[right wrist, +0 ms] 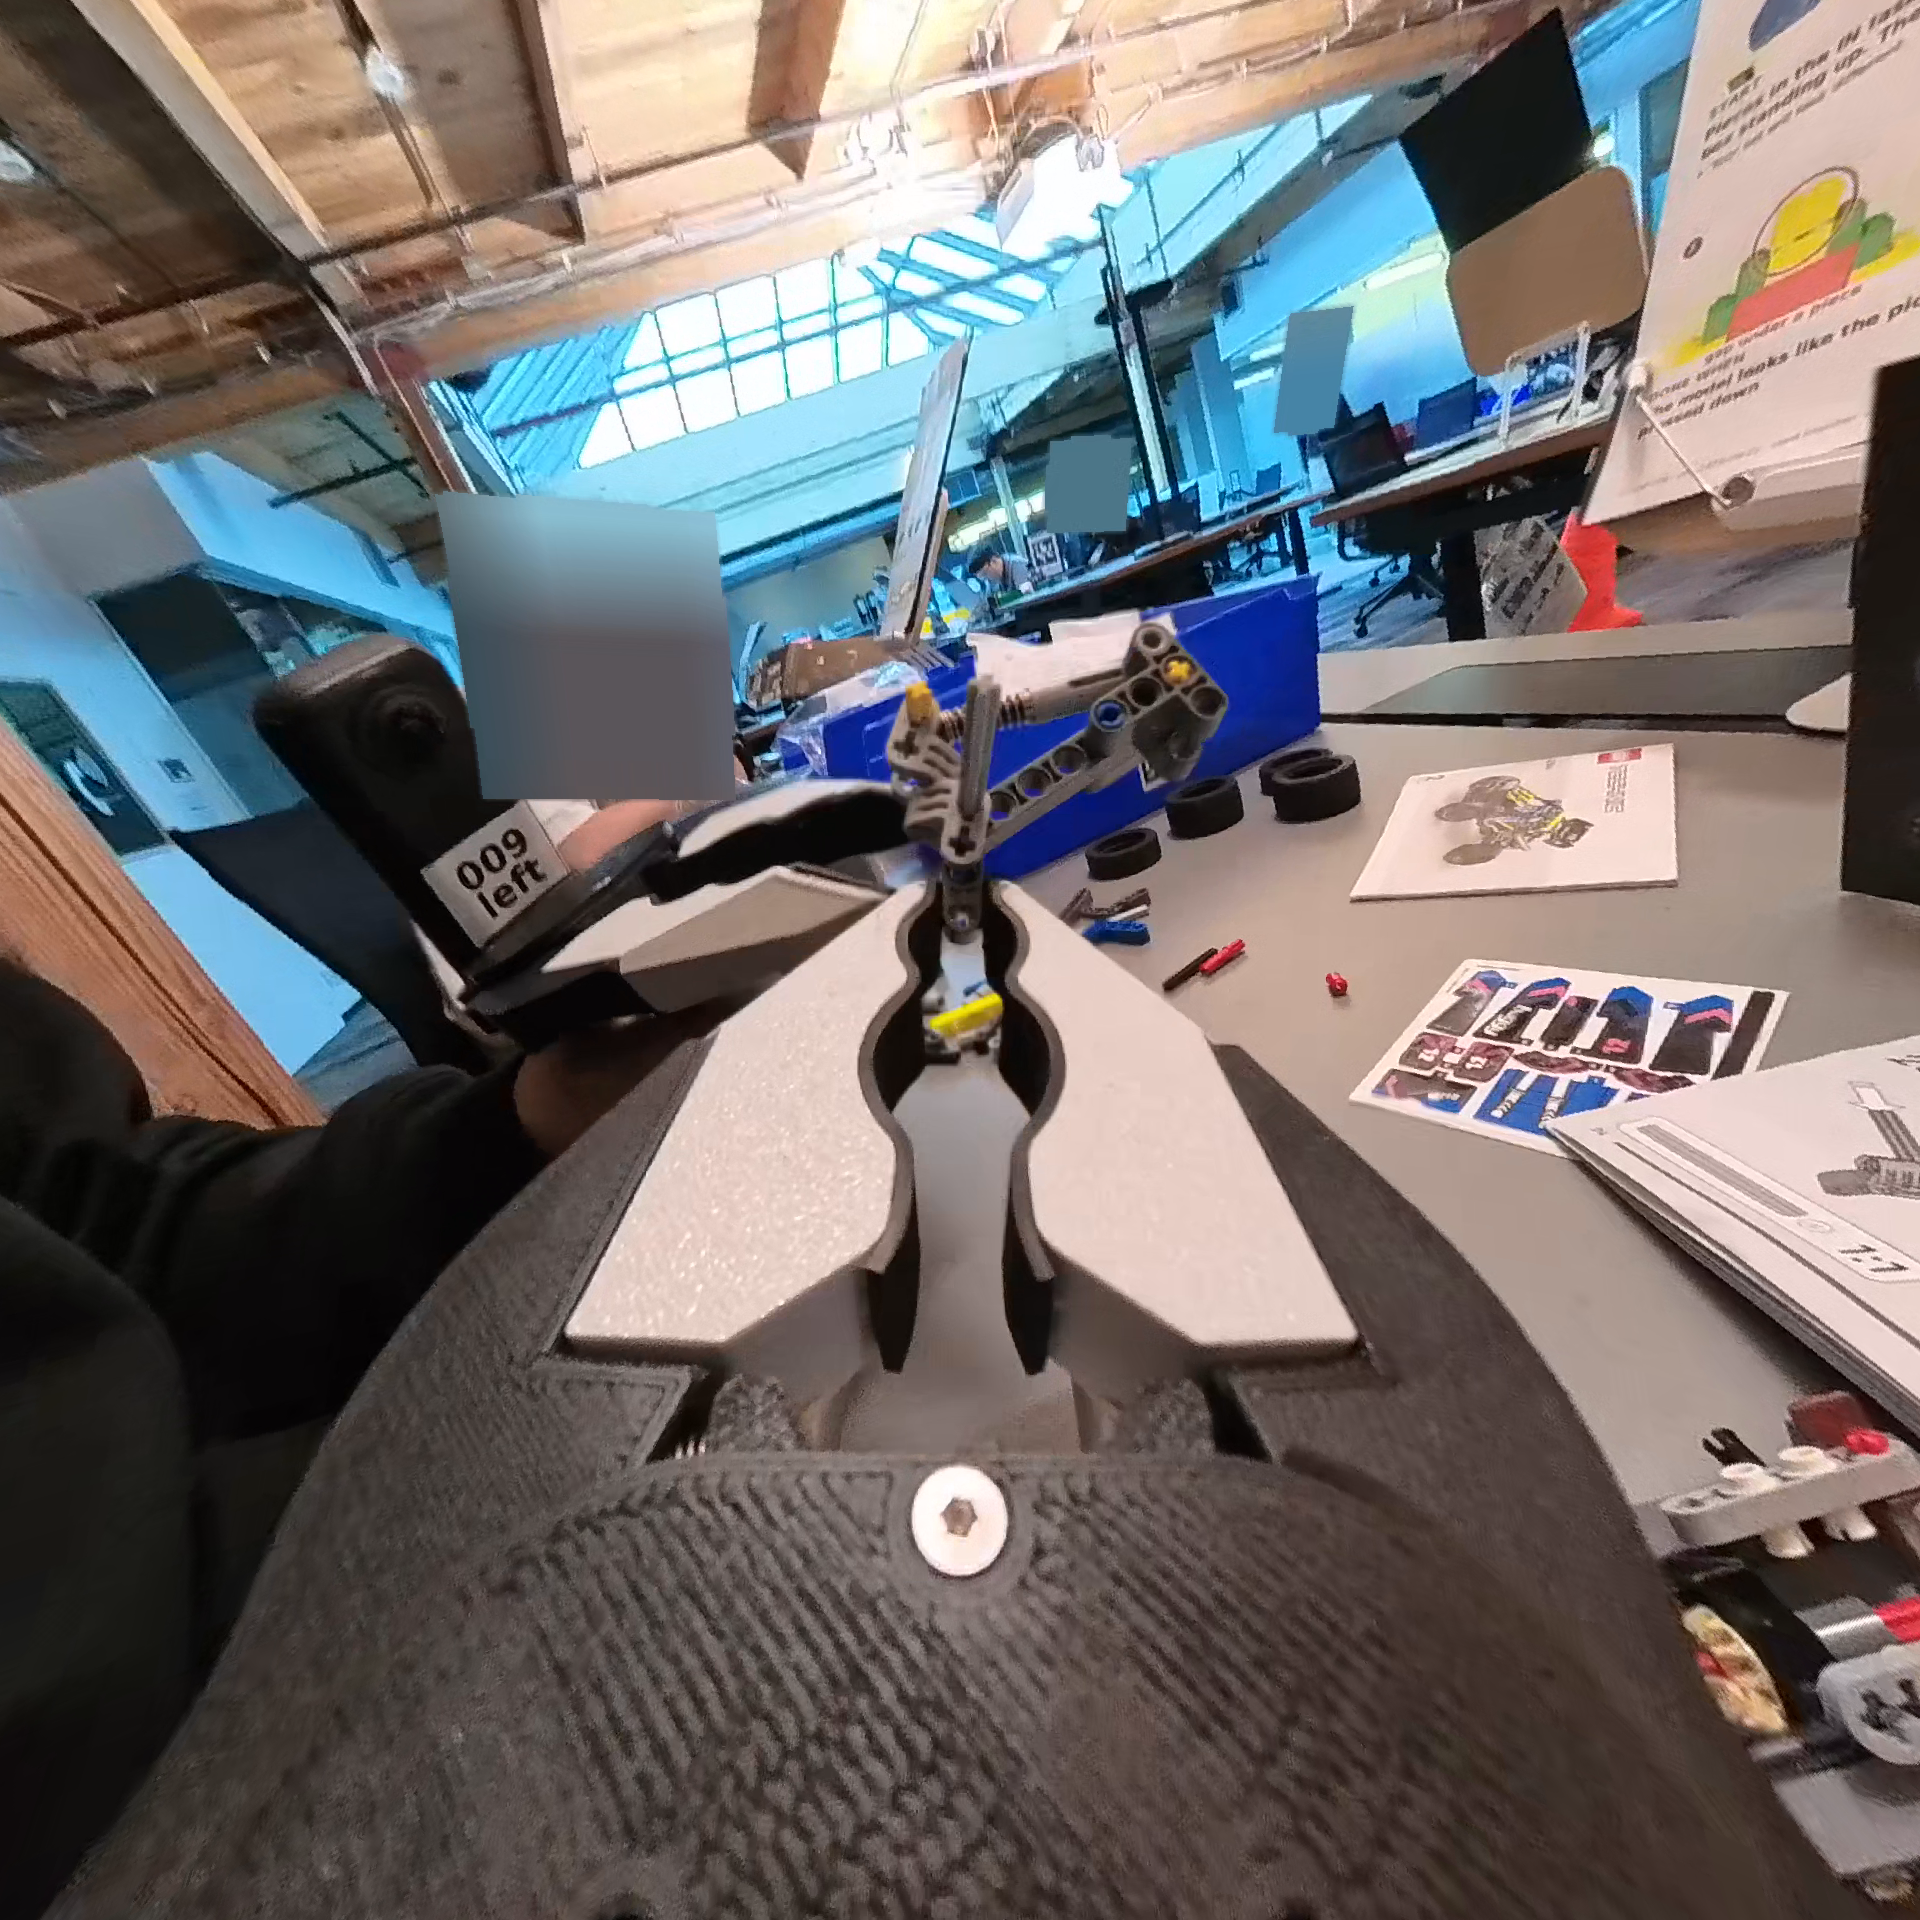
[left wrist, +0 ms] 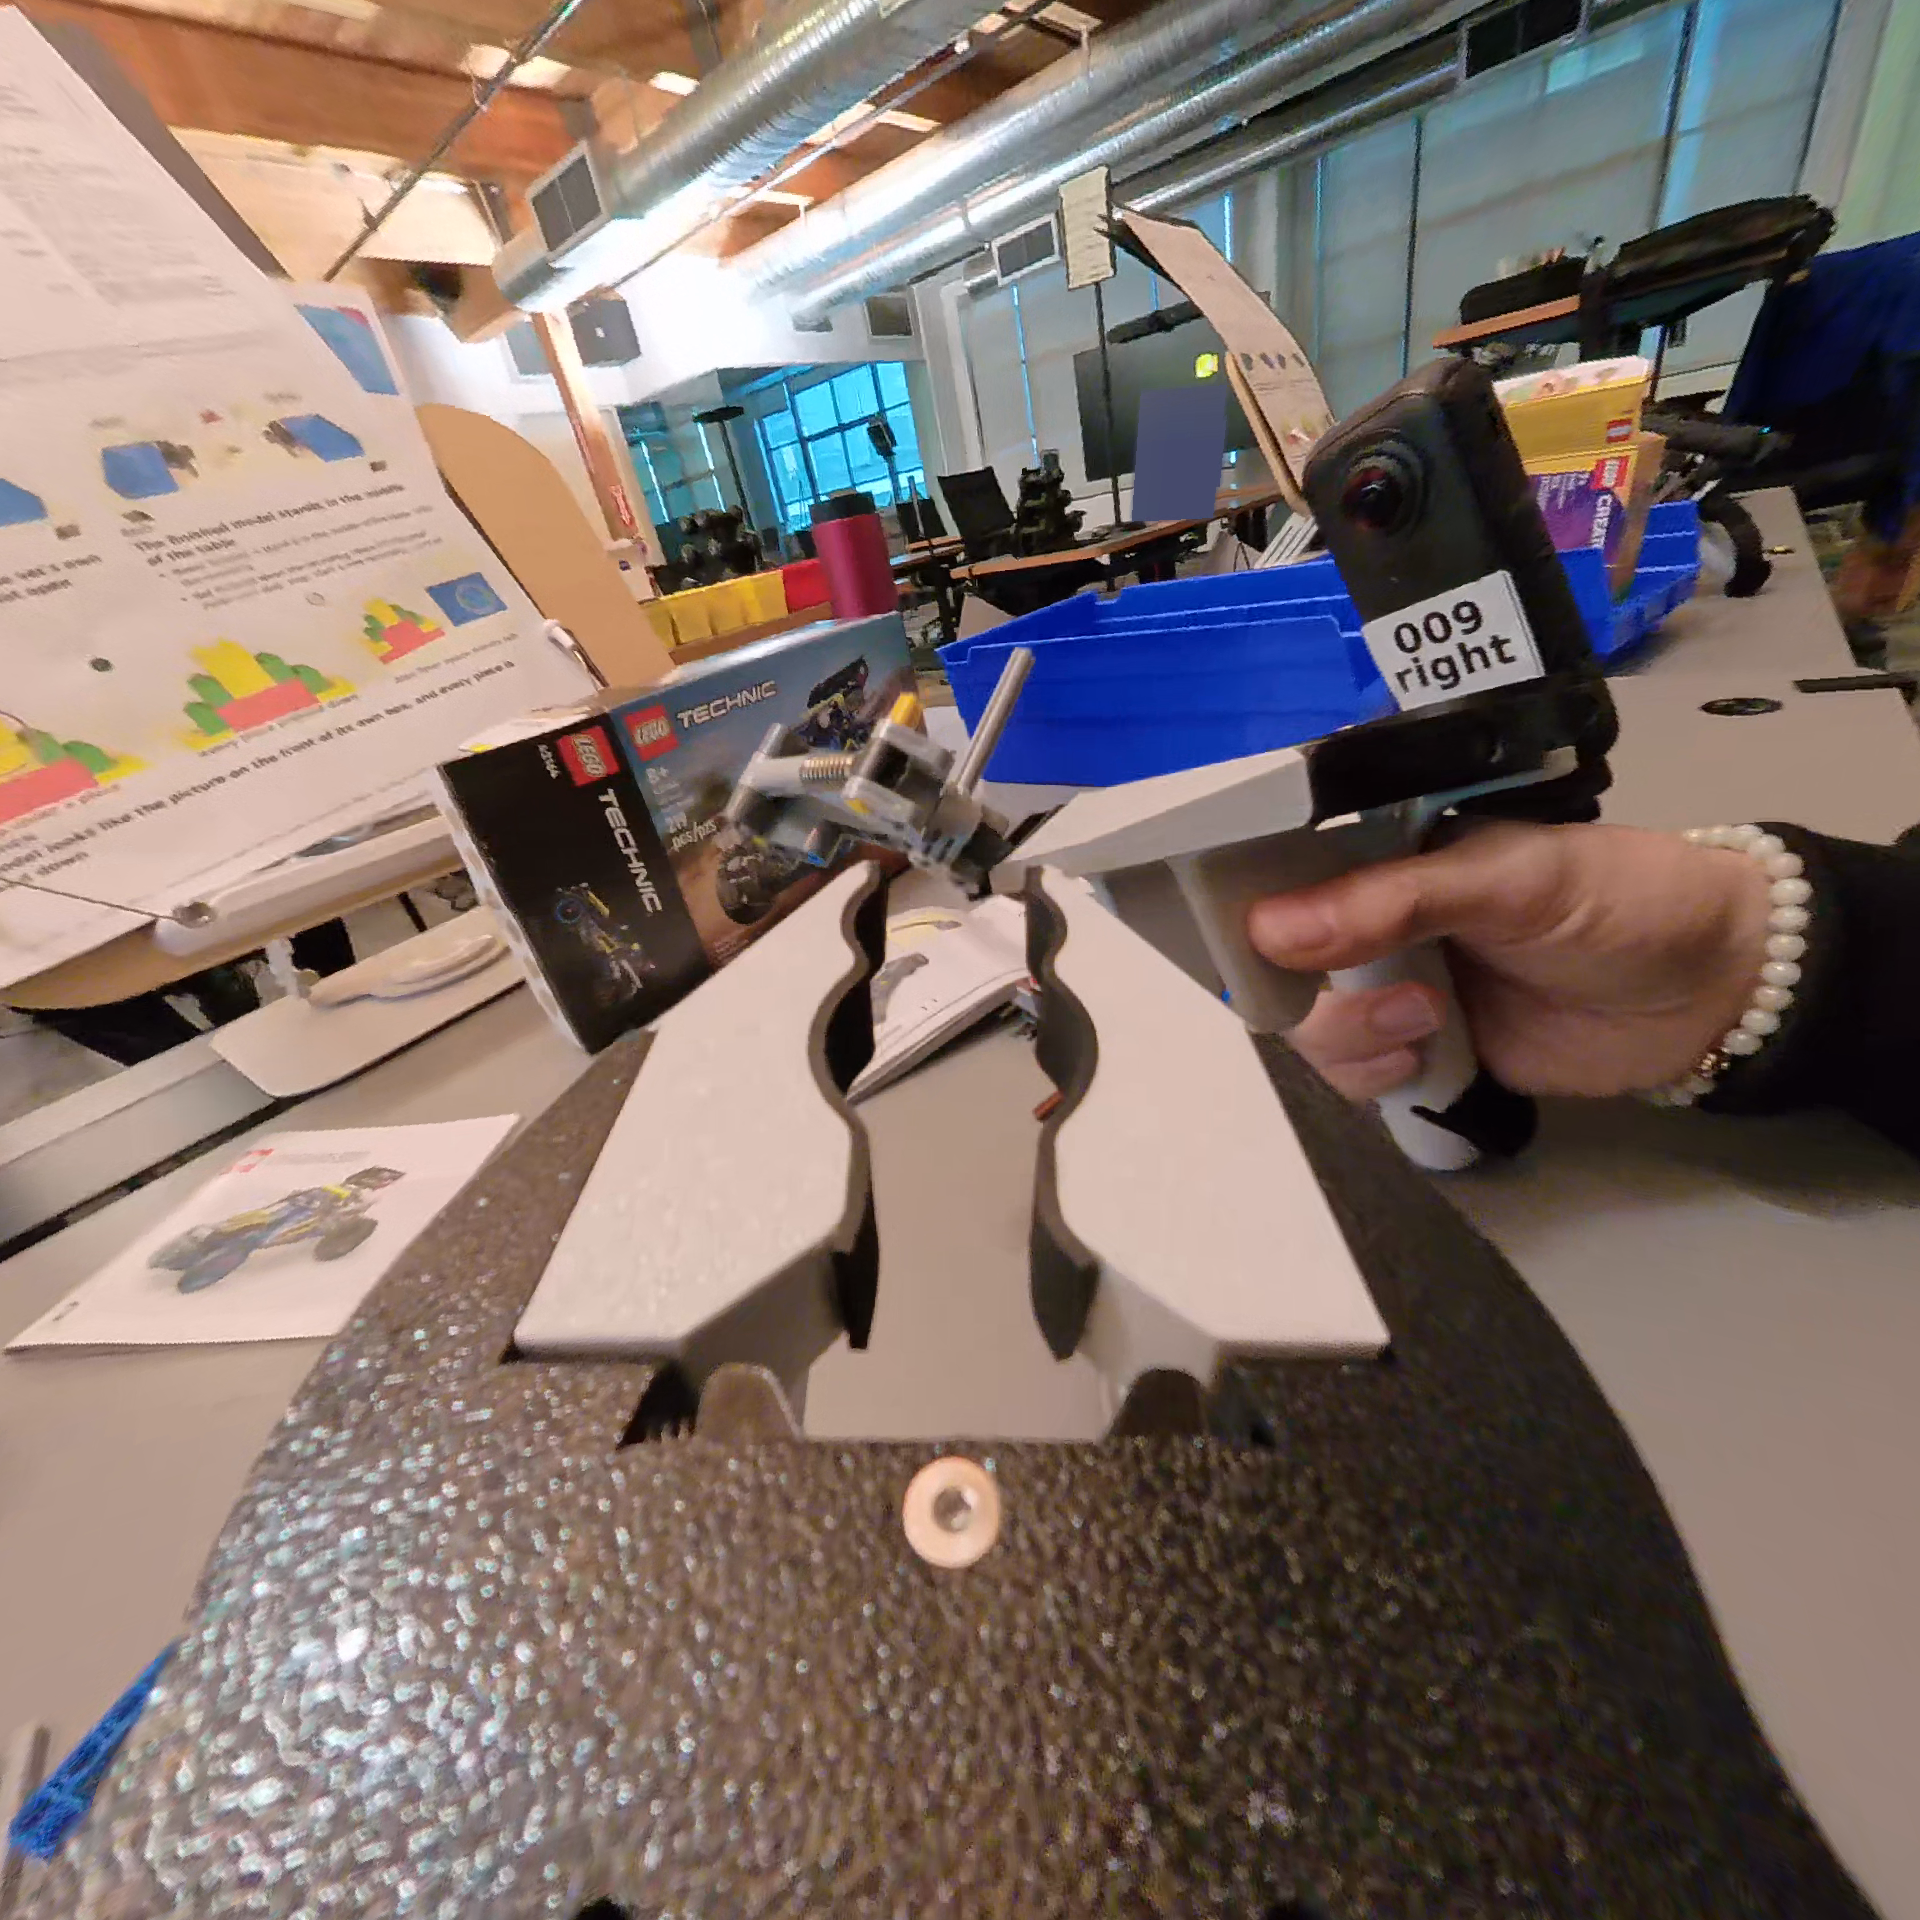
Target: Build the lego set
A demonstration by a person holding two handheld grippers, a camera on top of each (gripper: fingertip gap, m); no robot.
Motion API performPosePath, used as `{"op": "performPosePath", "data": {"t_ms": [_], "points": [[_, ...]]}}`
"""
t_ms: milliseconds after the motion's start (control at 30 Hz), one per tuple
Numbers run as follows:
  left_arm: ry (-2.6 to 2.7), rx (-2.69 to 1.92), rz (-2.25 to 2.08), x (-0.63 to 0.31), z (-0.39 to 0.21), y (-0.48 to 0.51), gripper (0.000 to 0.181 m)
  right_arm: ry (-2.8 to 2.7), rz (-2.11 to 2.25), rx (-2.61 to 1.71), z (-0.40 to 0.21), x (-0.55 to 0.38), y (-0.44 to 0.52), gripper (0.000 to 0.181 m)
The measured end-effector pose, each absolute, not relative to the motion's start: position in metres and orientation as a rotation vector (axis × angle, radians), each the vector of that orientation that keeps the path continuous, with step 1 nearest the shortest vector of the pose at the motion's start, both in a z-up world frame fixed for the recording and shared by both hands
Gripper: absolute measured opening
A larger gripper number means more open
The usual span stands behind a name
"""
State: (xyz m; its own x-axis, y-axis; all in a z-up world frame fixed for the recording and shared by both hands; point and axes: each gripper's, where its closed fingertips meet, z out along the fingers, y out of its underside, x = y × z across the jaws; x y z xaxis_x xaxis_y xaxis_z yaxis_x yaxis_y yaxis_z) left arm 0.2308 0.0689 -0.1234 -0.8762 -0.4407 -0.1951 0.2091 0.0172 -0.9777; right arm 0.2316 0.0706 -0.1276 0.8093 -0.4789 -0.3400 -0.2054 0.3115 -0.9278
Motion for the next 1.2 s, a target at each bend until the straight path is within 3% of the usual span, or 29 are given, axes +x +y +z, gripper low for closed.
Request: {"op": "performPosePath", "data": {"t_ms": [533, 1200], "points": [[1.956, -0.224, -1.962, 0.232, -0.129, 0.072, 0.007, 0.641, -0.247, -1.393, -0.137, 0.229, 0.078, 0.005], [1.725, 0.132, -1.629, 0.226, -0.119, 0.074, 0.005, 0.500, -0.548, -1.460, -0.127, 0.225, 0.078, 0.006]]}}
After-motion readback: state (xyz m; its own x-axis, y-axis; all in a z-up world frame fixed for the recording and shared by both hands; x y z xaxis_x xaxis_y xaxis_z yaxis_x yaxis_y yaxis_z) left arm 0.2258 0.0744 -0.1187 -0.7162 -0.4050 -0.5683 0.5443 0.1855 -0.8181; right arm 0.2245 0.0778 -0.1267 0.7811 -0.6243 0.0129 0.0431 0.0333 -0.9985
